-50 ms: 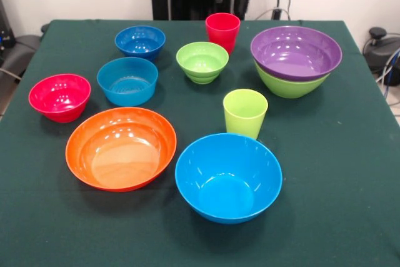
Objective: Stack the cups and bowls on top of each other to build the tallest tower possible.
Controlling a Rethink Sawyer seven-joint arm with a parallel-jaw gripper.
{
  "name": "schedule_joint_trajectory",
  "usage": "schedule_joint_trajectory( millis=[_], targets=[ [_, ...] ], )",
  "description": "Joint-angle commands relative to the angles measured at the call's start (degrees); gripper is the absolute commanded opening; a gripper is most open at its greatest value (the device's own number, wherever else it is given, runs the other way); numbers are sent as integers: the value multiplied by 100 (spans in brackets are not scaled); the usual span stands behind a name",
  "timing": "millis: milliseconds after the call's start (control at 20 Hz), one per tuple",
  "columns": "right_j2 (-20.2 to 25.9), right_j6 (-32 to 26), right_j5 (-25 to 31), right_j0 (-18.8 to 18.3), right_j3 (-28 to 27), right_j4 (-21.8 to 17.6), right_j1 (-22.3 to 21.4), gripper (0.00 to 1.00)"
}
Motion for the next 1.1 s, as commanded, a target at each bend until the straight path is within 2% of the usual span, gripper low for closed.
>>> schedule_joint_trajectory(
  millis=[50,550,1100],
  targets=[
    [642,-675,-553,-174,493,-766,69,100],
    [592,-416,-1026,-387,540,-1434,274,100],
    [564,-157,-1524,-483,534,-1882,563,100]
  ],
)
